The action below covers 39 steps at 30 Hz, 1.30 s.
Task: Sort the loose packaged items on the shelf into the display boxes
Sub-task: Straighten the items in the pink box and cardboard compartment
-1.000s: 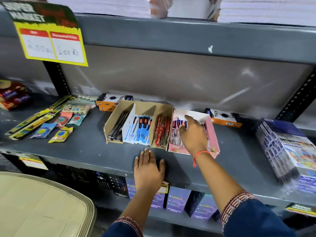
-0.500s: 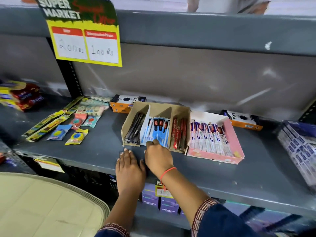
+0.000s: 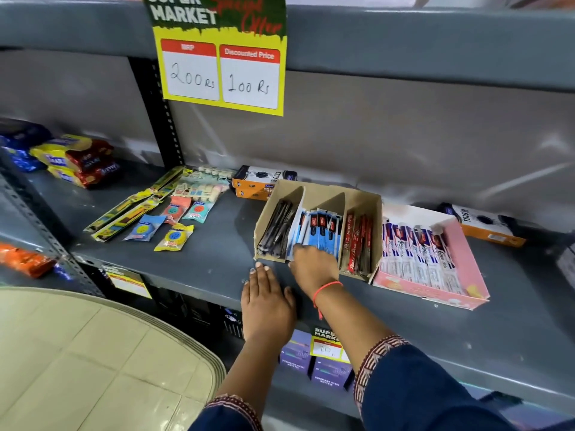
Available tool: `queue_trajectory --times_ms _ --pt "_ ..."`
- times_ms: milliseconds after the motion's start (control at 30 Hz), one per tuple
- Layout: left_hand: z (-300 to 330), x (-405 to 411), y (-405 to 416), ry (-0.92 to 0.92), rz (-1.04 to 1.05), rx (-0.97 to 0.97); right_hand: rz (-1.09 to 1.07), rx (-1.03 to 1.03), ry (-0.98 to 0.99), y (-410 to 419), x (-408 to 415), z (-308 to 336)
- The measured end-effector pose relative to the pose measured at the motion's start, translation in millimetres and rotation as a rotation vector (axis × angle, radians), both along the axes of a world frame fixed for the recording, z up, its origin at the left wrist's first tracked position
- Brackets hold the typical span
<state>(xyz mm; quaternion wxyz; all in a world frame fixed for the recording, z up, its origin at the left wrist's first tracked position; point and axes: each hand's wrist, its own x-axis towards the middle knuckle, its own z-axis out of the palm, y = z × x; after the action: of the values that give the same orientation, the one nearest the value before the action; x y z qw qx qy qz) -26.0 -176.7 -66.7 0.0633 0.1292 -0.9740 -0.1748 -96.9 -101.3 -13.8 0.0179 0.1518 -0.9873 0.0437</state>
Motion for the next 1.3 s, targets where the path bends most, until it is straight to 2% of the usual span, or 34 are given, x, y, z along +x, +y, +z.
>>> queue_trajectory --times_ms 133,233,367,533,767,833,933,1167,1300 --pt "5 -1 -11 -0.055 -0.066 -0.022 0.046 0.025 0.083 1 2 -2" --pt "6 -4 -21 -0.090 -0.020 -0.028 0.068 0.015 0.084 0 4 -2" --pt "3 -9 -27 -0.105 -0.008 -0.072 -0.003 -0.101 0.060 1 5 2" --pt "2 -9 -25 -0.111 -0.006 -0.098 -0.318 -0.747 -0.038 4 4 1" --pt "5 -9 -25 -0.141 -0.017 -0.116 -0.626 -1.327 -0.276 -2 -5 -5" --pt "5 -10 -25 -0.146 -0.018 -0.116 -0.680 -1.439 -0.348 -1 -8 -6" --pt "5 -10 -25 -0.152 -0.020 -0.123 -0.684 -1.458 -0.406 -2 -8 -10" --pt "4 -10 -26 -0.152 -0.022 -0.142 -0.622 -1.360 -0.391 3 -9 -15" --pt "3 -10 -26 -0.143 -0.023 -0.135 -0.551 -1.234 -0.375 4 -7 -11"
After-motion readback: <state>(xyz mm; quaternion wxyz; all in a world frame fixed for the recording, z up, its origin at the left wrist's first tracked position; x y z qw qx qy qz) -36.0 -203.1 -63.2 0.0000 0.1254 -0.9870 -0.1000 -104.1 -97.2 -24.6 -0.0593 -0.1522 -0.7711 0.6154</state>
